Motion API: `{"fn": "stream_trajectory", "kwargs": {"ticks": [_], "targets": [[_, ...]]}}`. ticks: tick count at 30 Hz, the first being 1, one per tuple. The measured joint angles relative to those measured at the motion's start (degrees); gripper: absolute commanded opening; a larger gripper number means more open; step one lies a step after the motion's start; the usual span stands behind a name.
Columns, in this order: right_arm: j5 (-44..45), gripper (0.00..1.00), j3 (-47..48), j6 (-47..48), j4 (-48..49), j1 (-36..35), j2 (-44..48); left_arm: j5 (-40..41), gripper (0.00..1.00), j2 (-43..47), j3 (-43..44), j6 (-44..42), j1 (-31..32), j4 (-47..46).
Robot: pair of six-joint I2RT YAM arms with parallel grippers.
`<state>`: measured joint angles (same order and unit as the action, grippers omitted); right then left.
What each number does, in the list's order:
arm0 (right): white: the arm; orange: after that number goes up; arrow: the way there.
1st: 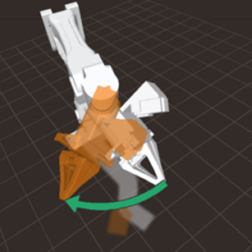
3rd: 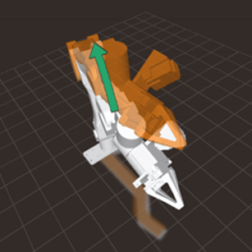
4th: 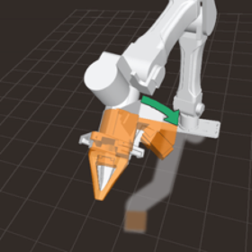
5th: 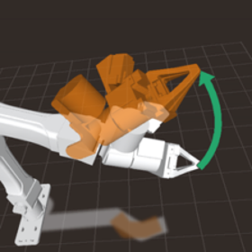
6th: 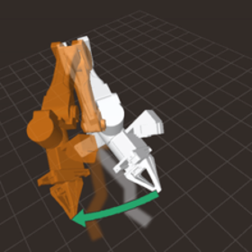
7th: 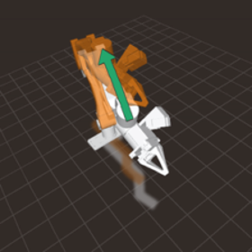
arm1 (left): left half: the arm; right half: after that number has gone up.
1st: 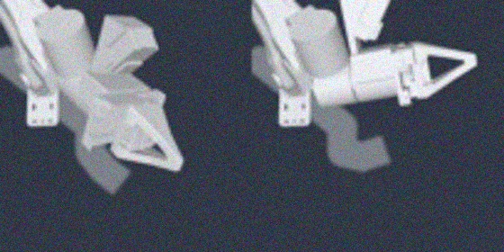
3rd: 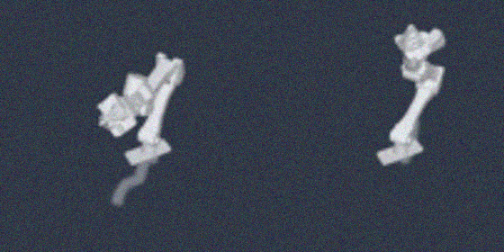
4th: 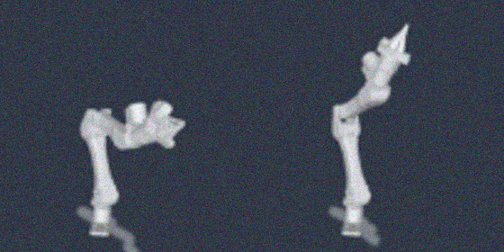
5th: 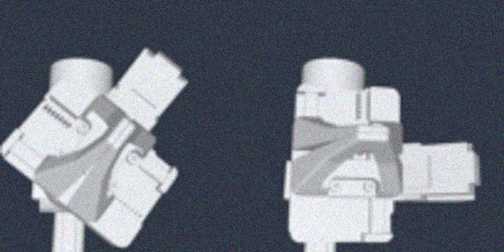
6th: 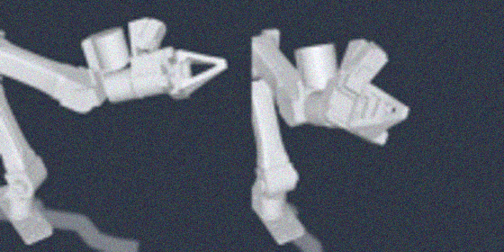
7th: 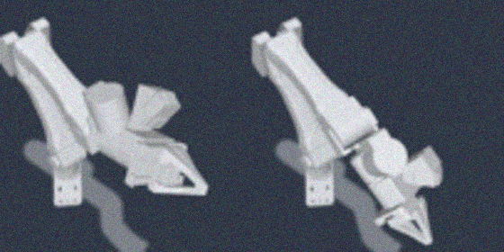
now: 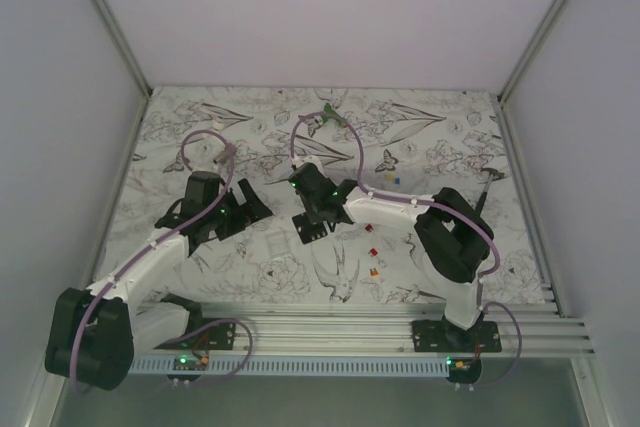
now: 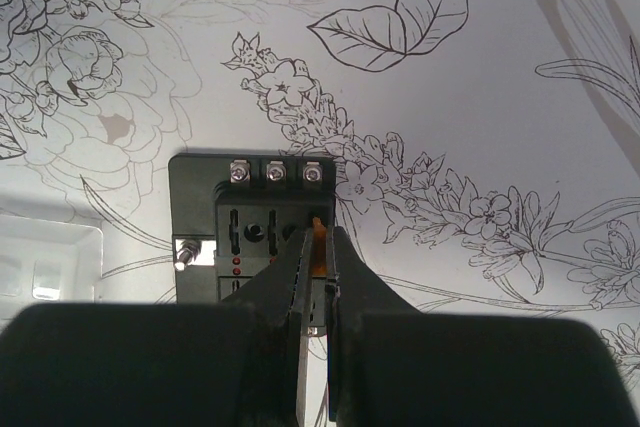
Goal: Snap on the fuse box
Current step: Install the fuse at the fuse box base.
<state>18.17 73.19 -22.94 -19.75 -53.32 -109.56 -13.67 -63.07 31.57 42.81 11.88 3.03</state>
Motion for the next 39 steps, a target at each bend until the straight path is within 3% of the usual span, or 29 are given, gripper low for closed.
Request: {"fn": "stream_trajectory", "kwargs": {"ticks": [39], "targets": [[-1.88, 0.00, -3.10, -0.26, 4.68, 0.26, 1.33, -2.03, 1.00, -2.67, 0.31, 0.04, 0.15, -0.46]]}}
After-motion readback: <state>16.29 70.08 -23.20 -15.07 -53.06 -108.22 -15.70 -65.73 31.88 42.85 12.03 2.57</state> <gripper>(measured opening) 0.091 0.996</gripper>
